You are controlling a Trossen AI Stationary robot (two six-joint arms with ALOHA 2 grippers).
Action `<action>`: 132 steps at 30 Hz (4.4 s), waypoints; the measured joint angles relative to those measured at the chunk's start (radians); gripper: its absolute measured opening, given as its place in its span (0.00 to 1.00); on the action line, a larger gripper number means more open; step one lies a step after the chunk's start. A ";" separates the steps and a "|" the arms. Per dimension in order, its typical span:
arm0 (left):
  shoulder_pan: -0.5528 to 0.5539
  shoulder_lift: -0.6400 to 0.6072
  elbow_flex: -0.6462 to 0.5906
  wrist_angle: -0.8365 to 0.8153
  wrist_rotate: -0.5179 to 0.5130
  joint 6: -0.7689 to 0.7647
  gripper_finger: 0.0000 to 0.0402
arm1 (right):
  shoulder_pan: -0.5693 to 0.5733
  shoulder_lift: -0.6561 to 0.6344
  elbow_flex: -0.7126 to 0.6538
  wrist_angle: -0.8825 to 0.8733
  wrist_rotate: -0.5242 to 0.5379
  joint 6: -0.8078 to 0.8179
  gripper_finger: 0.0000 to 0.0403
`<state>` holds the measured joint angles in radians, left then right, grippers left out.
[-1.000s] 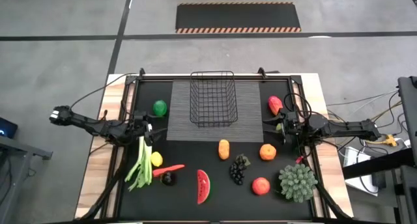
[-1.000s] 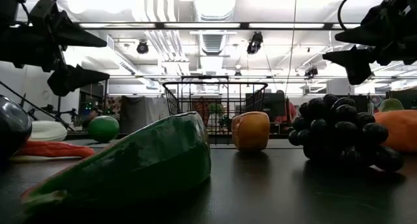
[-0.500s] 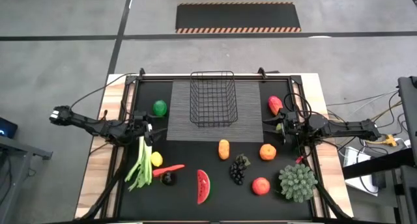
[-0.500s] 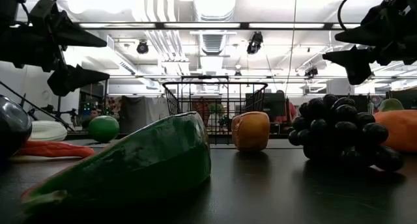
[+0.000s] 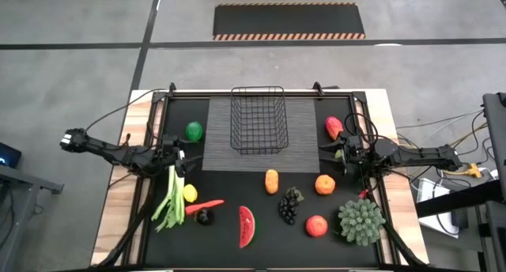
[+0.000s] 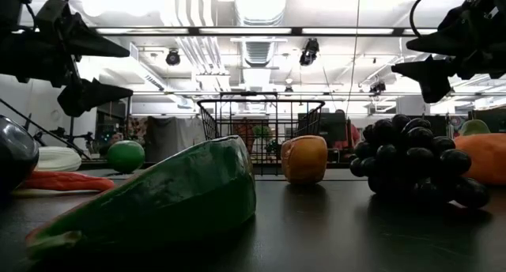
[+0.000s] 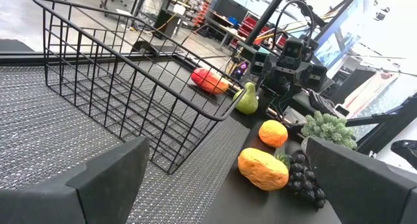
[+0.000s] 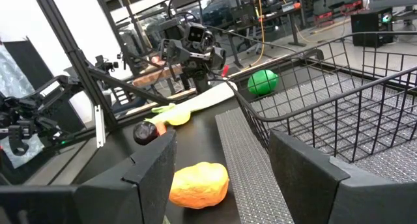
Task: Build produce basket
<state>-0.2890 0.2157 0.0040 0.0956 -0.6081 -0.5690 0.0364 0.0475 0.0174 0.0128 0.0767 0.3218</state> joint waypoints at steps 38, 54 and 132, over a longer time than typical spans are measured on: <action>0.001 0.046 0.000 0.649 0.013 0.234 1.00 | 0.003 0.081 -0.003 0.562 -0.054 0.045 0.57; 0.001 0.099 0.010 0.867 0.240 0.516 1.00 | 0.002 0.286 0.214 0.616 0.216 -0.115 0.57; -0.003 0.418 0.285 0.559 0.213 0.680 1.00 | 0.211 1.987 1.647 -1.071 0.206 0.974 0.90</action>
<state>-0.2924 0.6342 0.2885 0.6542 -0.3950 0.1112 0.2478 2.0350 1.6646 -1.0581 0.2825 1.2953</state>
